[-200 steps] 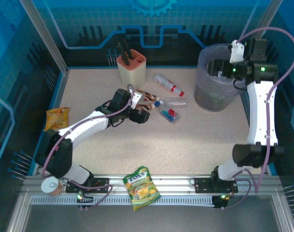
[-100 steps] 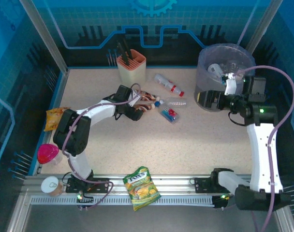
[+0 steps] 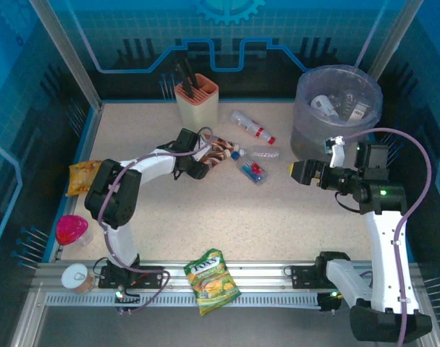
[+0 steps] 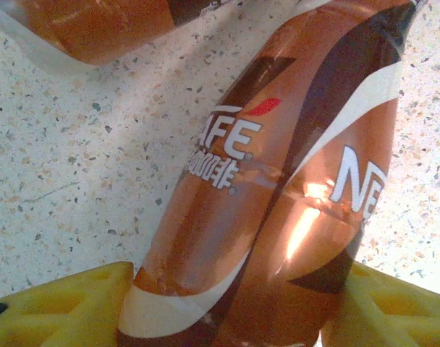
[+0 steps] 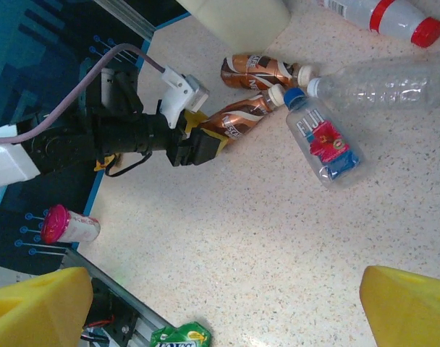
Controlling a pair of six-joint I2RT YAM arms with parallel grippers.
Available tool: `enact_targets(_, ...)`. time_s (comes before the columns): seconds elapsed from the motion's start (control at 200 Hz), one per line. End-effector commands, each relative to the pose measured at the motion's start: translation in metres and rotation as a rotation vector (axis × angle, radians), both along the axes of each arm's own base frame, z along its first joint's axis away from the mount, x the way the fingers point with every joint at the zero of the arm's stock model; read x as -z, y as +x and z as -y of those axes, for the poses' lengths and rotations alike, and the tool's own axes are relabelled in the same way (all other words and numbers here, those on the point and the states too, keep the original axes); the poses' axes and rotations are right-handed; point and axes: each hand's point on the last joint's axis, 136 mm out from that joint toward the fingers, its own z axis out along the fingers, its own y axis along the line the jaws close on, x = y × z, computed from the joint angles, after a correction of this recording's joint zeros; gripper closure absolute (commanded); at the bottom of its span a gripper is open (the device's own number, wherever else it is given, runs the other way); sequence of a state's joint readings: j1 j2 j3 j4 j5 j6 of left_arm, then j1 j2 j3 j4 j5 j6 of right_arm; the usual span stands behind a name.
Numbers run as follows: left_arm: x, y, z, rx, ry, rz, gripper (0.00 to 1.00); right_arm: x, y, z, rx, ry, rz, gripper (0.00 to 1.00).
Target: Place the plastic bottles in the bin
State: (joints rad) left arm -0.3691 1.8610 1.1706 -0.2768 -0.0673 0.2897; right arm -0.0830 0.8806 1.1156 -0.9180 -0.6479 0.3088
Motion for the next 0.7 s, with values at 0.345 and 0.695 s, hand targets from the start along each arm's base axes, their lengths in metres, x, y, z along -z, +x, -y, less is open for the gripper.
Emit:
enact_targets(0.345, -0.066, -0.048, 0.008, -0.056, -0.207, 0.079, 0.57, -0.014, 0.035, -0.030, 0.005, 0.169, 0.095, 0.06)
enact_targets(0.695, -0.134, -0.113, 0.064, -0.023, -0.648, 0.113, 0.63, -0.007, 0.081, -0.087, -0.032, 0.202, 0.127, 0.07)
